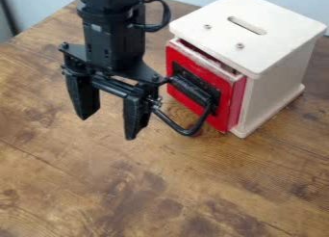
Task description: Close the drawer
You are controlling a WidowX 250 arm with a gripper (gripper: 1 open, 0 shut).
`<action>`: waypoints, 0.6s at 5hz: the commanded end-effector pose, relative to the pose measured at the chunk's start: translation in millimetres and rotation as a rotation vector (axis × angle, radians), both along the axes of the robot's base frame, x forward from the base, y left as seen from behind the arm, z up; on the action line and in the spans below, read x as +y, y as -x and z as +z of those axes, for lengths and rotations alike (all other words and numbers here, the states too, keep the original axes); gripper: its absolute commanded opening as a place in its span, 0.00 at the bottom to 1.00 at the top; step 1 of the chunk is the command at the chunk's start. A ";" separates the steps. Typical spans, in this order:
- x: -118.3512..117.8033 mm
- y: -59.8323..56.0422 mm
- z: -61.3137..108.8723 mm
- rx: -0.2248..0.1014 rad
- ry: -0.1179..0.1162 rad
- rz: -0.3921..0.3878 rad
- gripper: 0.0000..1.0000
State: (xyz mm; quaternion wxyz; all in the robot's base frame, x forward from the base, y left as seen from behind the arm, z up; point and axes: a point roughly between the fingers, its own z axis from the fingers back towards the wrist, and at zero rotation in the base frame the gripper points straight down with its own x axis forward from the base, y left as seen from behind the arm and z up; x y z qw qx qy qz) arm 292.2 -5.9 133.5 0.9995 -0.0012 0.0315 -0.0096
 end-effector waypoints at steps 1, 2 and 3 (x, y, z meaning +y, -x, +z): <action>3.4 -1.6 0.1 -0.163 -0.003 0.006 1.00; 13.2 -7.9 -2.9 -0.260 -0.007 0.025 1.00; 15.8 -10.7 0.5 -0.237 -0.010 0.045 1.00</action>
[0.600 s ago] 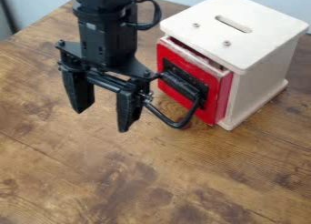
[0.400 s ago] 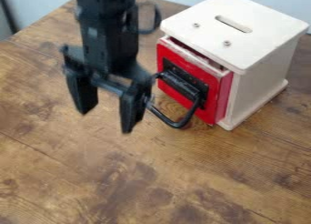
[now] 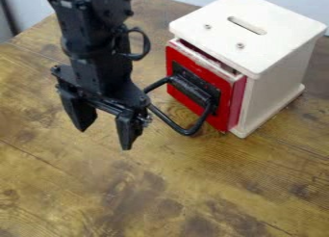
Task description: Close the drawer
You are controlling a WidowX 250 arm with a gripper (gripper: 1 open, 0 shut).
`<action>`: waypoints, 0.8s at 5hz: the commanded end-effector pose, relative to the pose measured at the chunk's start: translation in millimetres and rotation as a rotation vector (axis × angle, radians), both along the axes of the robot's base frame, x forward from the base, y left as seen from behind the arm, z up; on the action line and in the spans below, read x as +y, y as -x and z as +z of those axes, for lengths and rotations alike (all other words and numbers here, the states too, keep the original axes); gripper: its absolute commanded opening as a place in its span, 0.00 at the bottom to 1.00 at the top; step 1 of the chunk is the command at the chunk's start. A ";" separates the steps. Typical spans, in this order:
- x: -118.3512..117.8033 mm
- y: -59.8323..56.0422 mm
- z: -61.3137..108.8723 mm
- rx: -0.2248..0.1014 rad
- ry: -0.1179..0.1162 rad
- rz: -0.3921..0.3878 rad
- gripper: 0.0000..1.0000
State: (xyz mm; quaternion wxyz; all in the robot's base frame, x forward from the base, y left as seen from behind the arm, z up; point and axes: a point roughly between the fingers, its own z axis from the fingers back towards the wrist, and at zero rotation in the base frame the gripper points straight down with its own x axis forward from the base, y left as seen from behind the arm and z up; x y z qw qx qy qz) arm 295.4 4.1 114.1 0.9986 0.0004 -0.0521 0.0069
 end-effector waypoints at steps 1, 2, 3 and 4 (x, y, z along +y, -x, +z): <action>4.1 -12.7 26.6 -0.065 -0.008 0.048 1.00; 2.1 -19.4 27.4 -0.050 -0.004 0.051 1.00; -2.9 -17.8 29.1 -0.054 0.002 0.030 1.00; -6.9 -15.0 29.4 -0.062 0.003 0.011 1.00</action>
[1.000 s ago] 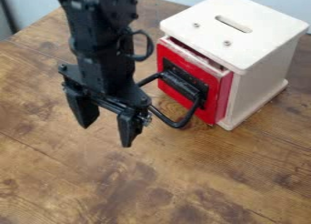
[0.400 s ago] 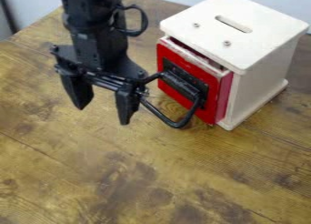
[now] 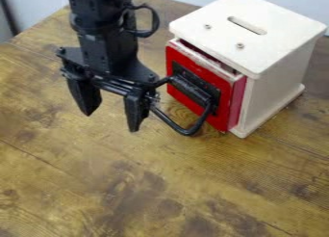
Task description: Close the drawer
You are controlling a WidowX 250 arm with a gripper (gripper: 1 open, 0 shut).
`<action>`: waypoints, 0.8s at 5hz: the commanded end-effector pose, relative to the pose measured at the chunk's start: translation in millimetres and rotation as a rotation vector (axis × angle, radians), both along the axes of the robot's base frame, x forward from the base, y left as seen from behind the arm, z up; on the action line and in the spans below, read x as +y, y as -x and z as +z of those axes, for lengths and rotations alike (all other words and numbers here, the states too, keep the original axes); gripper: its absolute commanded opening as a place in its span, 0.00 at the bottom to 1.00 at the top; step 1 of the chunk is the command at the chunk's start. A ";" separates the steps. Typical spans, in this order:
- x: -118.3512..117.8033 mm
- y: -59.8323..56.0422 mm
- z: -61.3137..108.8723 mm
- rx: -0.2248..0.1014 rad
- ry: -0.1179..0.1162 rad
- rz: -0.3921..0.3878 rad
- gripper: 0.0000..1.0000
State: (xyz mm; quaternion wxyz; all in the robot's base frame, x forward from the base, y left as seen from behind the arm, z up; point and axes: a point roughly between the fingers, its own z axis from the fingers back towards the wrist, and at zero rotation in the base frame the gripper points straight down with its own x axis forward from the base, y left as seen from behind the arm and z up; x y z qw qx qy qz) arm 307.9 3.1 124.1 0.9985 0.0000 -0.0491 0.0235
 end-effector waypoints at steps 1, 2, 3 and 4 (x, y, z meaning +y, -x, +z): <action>-9.1 0.5 19.6 -0.070 -0.002 -0.038 1.00; -10.6 2.5 20.0 -0.075 -0.002 -0.056 1.00; -6.6 2.9 20.0 -0.075 0.000 -0.060 1.00; -2.5 3.0 19.7 -0.072 -0.001 -0.060 1.00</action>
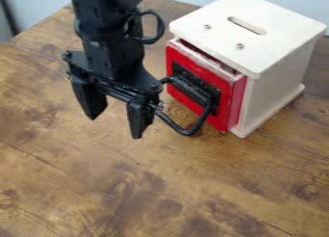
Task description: Close the drawer
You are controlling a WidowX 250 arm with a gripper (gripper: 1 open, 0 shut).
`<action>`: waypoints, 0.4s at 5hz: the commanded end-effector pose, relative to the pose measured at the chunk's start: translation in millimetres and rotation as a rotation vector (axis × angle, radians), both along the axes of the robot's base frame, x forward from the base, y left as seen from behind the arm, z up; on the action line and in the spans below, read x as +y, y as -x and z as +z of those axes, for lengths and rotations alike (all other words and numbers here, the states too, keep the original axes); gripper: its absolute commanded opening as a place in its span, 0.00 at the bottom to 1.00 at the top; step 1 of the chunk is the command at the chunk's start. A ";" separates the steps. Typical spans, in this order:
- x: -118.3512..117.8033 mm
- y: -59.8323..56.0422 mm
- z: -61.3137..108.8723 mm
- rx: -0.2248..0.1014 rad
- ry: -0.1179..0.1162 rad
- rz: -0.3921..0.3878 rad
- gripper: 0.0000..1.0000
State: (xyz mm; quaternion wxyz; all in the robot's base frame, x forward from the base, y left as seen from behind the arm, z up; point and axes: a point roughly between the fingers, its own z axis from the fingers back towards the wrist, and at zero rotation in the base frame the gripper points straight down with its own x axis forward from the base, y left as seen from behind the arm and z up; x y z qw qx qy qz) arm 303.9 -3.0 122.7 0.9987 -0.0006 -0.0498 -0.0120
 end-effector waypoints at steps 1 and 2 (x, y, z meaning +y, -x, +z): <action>8.2 -2.0 18.8 -0.071 0.003 0.015 1.00; 12.5 -2.9 16.4 -0.065 0.000 0.021 1.00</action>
